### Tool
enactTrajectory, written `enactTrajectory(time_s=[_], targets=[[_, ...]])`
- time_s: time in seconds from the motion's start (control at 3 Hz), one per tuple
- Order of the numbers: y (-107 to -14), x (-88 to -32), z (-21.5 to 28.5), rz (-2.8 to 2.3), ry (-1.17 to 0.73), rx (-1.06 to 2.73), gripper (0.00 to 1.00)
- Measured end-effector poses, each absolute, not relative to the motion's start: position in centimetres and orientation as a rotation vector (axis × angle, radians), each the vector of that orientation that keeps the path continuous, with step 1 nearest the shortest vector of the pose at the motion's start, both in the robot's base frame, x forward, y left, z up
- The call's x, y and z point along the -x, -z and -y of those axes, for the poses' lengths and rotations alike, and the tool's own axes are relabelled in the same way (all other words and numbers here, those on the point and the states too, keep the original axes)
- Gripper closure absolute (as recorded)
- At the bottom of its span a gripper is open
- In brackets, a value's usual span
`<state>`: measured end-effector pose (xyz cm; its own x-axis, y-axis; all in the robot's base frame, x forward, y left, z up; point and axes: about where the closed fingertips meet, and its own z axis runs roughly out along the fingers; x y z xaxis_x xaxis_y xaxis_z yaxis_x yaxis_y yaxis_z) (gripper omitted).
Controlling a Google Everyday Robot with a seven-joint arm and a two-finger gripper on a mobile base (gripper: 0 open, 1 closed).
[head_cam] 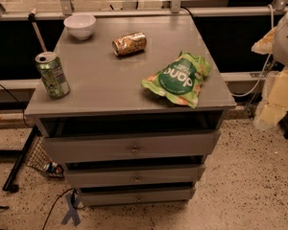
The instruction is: Open top drawer
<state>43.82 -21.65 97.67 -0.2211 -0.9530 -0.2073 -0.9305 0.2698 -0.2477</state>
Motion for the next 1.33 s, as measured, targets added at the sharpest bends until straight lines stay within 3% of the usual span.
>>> enactTrajectory(time_s=[0.67,1.33], targets=[[-96.3,-43.0,21.5,-2.186,0.059,1.746,0.0],[-88.7,-41.2,21.4,-2.144,-0.119,1.748,0.0]])
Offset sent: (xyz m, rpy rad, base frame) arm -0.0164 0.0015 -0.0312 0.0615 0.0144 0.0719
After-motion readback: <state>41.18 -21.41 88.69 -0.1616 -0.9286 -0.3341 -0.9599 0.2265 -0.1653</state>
